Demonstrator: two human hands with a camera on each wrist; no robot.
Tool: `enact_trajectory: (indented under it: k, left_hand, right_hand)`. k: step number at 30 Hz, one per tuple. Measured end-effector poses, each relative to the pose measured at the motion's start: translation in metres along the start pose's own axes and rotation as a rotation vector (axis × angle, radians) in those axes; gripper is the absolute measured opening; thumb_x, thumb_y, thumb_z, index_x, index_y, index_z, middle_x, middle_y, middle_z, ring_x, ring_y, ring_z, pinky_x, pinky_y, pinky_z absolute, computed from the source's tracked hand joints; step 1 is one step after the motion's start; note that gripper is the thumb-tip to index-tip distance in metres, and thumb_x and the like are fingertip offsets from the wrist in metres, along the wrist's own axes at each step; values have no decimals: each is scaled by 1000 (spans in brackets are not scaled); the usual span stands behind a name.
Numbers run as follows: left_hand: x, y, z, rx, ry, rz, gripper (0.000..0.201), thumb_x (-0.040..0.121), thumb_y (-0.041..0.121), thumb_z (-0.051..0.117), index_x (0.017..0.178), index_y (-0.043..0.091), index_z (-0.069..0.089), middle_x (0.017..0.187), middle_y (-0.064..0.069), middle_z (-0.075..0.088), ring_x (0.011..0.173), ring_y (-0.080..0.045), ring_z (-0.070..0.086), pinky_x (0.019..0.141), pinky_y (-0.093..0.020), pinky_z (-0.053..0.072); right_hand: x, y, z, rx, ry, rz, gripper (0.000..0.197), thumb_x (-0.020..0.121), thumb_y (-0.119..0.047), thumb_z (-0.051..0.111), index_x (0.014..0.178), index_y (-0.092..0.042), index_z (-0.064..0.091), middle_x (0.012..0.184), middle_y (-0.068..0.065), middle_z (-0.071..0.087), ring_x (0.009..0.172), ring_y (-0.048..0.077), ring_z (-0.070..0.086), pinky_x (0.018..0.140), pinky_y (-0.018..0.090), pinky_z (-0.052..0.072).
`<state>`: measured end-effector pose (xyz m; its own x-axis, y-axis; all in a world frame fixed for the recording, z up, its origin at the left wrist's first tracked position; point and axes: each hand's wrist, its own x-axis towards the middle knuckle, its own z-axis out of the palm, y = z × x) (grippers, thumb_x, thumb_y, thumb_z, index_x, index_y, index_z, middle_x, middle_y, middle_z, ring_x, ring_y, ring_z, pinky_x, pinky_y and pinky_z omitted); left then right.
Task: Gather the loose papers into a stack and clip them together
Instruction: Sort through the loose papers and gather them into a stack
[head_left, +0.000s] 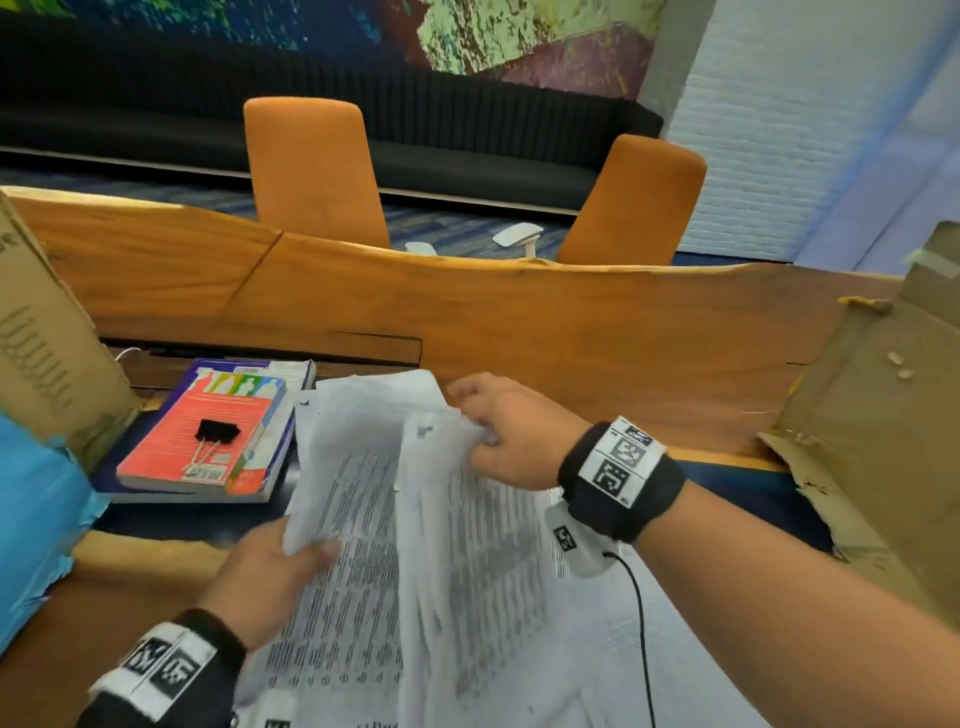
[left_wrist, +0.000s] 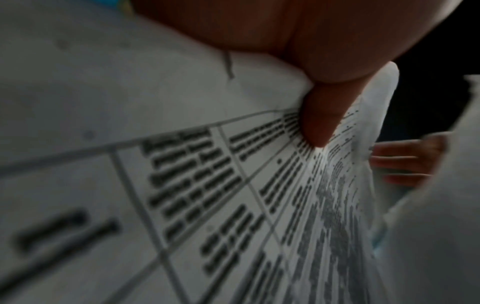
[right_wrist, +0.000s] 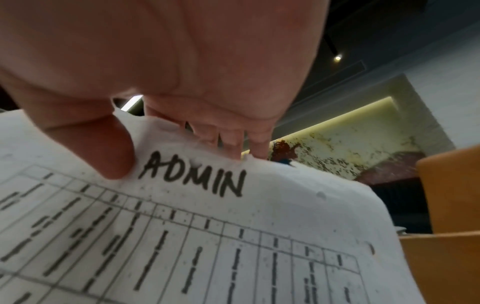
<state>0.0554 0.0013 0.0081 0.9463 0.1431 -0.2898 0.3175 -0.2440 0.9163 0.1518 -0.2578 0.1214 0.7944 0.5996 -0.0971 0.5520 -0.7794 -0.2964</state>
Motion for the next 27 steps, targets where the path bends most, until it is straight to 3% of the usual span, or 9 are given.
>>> enact_trajectory:
  k: [3, 7, 9, 12, 15, 17, 20, 24, 27]
  left_hand:
    - [-4, 26, 8, -29, -75, 110, 35, 69, 40, 81, 95, 18, 74, 89, -1, 78, 85, -22, 74, 82, -44, 56]
    - [-9, 44, 14, -60, -140, 169, 33, 83, 47, 68, 104, 22, 71, 100, 7, 77, 98, -16, 71, 91, -42, 54]
    - [-9, 45, 20, -86, -182, 169, 64, 64, 65, 74, 111, 23, 67, 105, 9, 76, 101, -11, 70, 91, -36, 53]
    - [-6, 39, 37, -20, -92, 173, 47, 67, 33, 87, 106, 19, 67, 95, 10, 77, 92, -6, 72, 89, -33, 54]
    - [-3, 37, 51, -45, 53, 175, 16, 81, 4, 74, 93, 12, 69, 80, 10, 76, 83, -7, 70, 79, -27, 54]
    - [0, 35, 54, -94, 55, 168, 14, 82, 2, 72, 90, 12, 68, 80, 9, 76, 84, -9, 70, 71, -20, 50]
    - [5, 29, 50, -183, 59, 143, 17, 82, -1, 72, 92, 12, 68, 83, 10, 78, 87, -14, 71, 80, -30, 53]
    - [6, 31, 53, -275, 69, 123, 20, 87, -7, 62, 92, 11, 69, 82, 3, 78, 88, -22, 71, 76, -33, 52]
    - [3, 42, 63, -360, 117, 171, 25, 89, -11, 51, 91, 7, 68, 80, -3, 75, 88, -25, 67, 73, -31, 49]
  right_hand:
    - [9, -8, -8, -25, 108, -51, 6, 88, -21, 56, 91, -16, 56, 120, 4, 54, 105, 21, 51, 91, 35, 43]
    - [11, 0, -18, -13, 209, -28, 19, 88, -23, 57, 74, -21, 44, 85, -3, 47, 77, 20, 49, 67, 33, 39]
    - [9, 3, -19, 1, 224, -16, 26, 87, -24, 57, 68, -26, 40, 79, -5, 45, 72, 20, 49, 64, 35, 42]
    - [8, 5, -16, 53, 270, -28, 32, 87, -23, 57, 65, -30, 34, 73, -7, 43, 70, 20, 49, 64, 35, 41]
    - [6, 8, -7, 71, 375, 9, 24, 87, -28, 60, 72, -30, 42, 81, -6, 48, 78, 20, 50, 70, 34, 41]
    - [-1, 20, 3, 154, 655, 109, 16, 84, -30, 64, 96, -25, 55, 107, -5, 53, 102, 16, 53, 90, 33, 45]
    - [-28, 41, 29, 700, 987, 419, 56, 83, -23, 68, 135, -13, 47, 138, 1, 47, 128, 14, 44, 110, 35, 36]
    - [-41, 39, 80, 1275, 471, 649, 57, 85, -45, 66, 135, -23, 52, 130, -2, 64, 122, 21, 57, 109, 52, 40]
    - [-31, 23, 89, 1384, 489, 623, 23, 93, -19, 64, 115, -25, 65, 110, -3, 74, 110, 22, 66, 102, 48, 48]
